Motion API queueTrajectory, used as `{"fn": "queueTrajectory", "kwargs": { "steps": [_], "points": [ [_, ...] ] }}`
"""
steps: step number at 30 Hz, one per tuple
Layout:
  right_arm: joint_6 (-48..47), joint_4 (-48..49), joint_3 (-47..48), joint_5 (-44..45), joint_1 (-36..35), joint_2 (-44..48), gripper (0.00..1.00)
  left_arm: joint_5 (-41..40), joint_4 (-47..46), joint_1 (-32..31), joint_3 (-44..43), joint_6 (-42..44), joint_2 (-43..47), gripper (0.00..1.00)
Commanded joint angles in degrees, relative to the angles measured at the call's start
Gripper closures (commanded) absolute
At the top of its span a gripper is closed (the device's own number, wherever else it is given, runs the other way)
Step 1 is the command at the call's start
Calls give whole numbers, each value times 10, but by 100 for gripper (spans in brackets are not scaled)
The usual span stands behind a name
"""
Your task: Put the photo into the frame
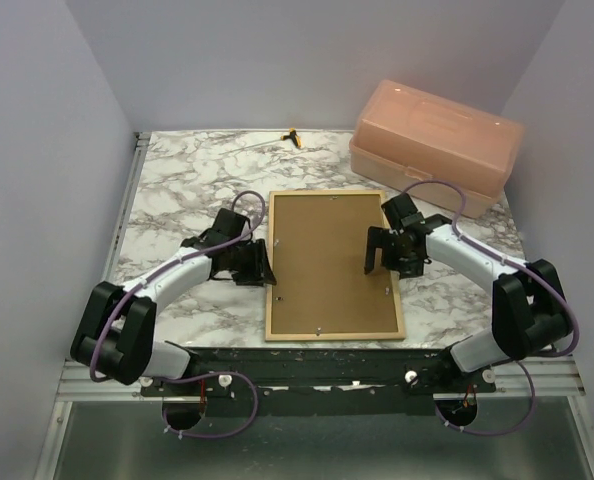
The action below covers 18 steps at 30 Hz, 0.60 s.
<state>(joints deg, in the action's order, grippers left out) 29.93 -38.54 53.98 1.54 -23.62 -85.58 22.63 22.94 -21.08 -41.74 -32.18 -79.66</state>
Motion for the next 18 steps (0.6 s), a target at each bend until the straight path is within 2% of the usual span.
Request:
{"fn": "queueTrajectory", "kwargs": {
  "steps": [1,4,9,18],
  "points": [
    [2,0,-37,10,1,12,0,-29,11,-63,-17,-20,46,56],
    [11,4,-47,9,1,16,0,-38,15,-102,-13,-36,68,52],
    [19,12,-57,-10,1,20,1,-43,6,-179,-6,-69,80,51],
    [26,27,-86,-45,1,31,2,-47,-18,-315,-22,-116,13,52]
  ]
}}
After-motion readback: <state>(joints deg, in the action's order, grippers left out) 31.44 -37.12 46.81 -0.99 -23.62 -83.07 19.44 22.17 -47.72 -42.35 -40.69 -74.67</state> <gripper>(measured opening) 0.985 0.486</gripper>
